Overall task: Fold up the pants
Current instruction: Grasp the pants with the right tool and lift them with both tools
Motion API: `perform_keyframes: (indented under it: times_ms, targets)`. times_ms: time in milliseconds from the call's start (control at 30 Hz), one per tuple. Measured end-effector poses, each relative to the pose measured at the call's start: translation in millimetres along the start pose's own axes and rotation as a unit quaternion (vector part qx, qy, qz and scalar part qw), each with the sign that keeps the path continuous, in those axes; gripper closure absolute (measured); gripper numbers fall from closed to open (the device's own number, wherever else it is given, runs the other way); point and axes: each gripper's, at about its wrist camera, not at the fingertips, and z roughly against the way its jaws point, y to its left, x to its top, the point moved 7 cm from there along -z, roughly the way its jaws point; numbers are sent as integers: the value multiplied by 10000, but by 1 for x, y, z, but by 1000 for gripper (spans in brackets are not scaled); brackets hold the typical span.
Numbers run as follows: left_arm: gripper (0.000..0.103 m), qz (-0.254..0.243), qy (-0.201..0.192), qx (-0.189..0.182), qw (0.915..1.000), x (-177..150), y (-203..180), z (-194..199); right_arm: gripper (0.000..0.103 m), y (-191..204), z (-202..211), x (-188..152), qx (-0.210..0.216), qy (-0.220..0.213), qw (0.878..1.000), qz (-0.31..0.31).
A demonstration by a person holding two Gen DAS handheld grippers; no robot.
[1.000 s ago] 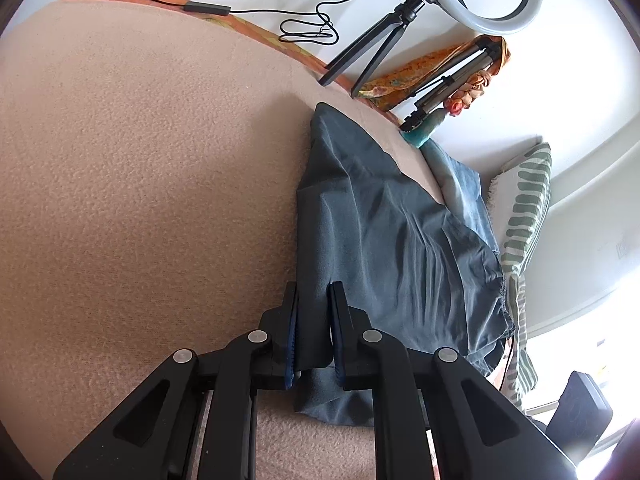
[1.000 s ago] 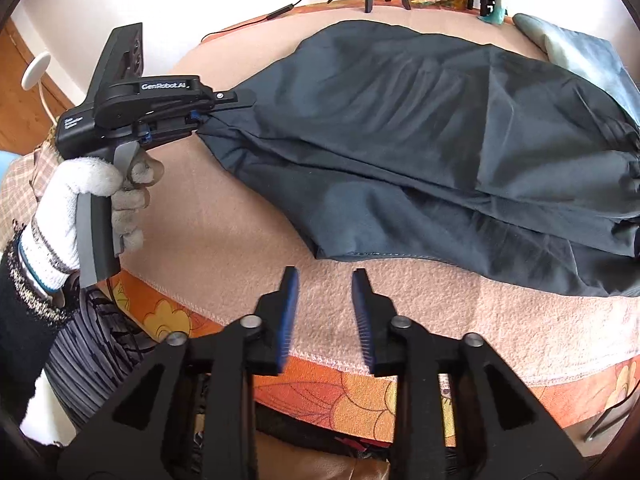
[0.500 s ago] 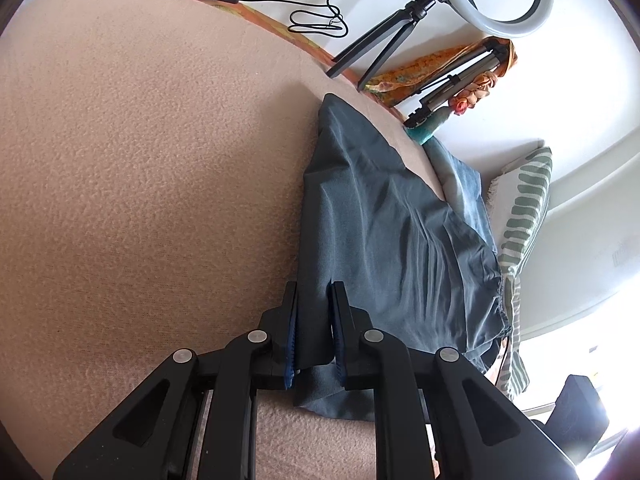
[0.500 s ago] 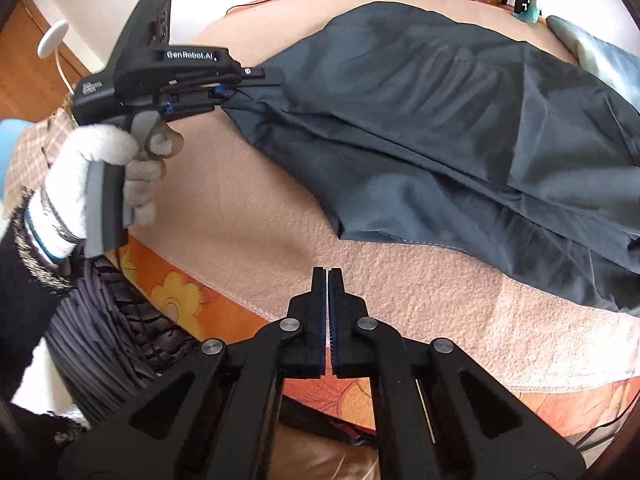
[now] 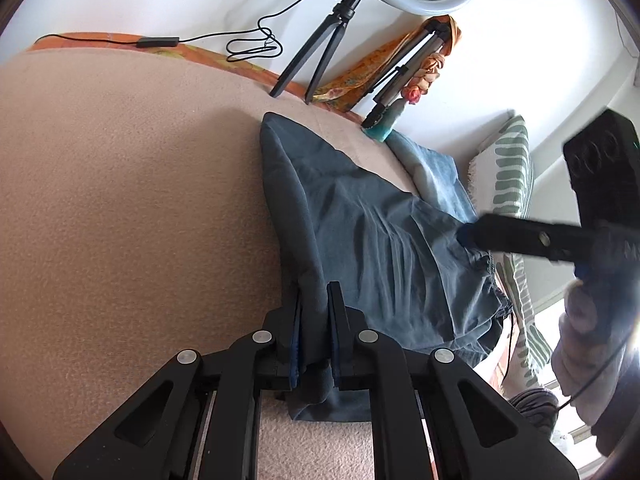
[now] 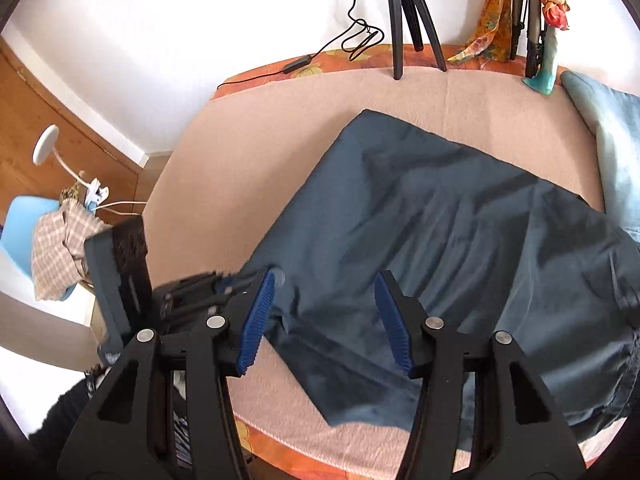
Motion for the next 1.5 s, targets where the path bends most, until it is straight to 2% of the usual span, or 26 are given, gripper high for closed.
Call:
perform_keyframes:
  times_ms: [133,300,467,533,633,667,700,767,800,867,900,933,967,1067,1133,1167,1367,1433,1500]
  targets:
    - [94,-157,-47,-11,9999,1,-8,1,48,-5,-28,37,-87,219,9996,-142]
    - [94,-345,-27,0,9994,0,-14,-1,48,-10,-72,73,-453,545,9974,-157]
    - [94,-559,42,8,9984,-3,-25,-8,48,-7,-117,92,-764,1104,9907,-236]
    - [94,-610,96,-9,9981,-5,-29,-12,48,-2,-134,93,-1006,1361,9856,-14]
    - [94,-772,88,28,9970,-6,-35,-13,48,-2,-151,96,-1607,1446,9754,424]
    - [94,-811,68,53,9967,-6,-36,-12,49,-5,-154,98,-1685,1457,9738,465]
    - [94,-843,56,75,9964,-6,-37,-12,67,-7,-155,97,-1701,1440,9738,453]
    - [94,-920,40,173,9956,-8,-37,-10,89,-13,-156,97,-1653,1405,9756,341]
    - [94,-950,44,240,9952,-7,-39,-10,92,-16,-155,97,-1578,1378,9774,276]
    - [86,-993,-43,515,9937,-6,-35,-6,96,-19,-155,98,-1488,1282,9802,239]
    - [72,-1015,-40,673,9925,-6,-32,-6,96,-21,-152,98,-1424,1219,9821,206]
    - [65,-1012,3,801,9916,-6,-29,-7,97,-20,-148,99,-1344,1168,9839,139]
    - [65,-947,57,813,9922,-8,-25,-9,97,-22,-145,99,-1279,1123,9854,75]
    - [70,-743,259,682,9946,-14,-18,-15,98,-26,-135,101,-1111,982,9889,-60]
    - [90,-704,251,536,9958,-14,-18,-15,98,-25,-130,104,-1032,881,9907,-100]
    - [93,-682,217,450,9964,-13,-18,-12,98,-25,-125,104,-978,834,9916,-127]
    - [96,-325,-122,-46,9994,-4,-30,5,98,-27,-89,117,-707,476,9961,-225]
    - [96,-182,-256,-231,9992,1,-40,10,98,-28,-71,121,-605,340,9973,-237]
    - [96,-245,-334,-355,9985,4,-60,13,98,-28,-56,124,-537,228,9980,-239]
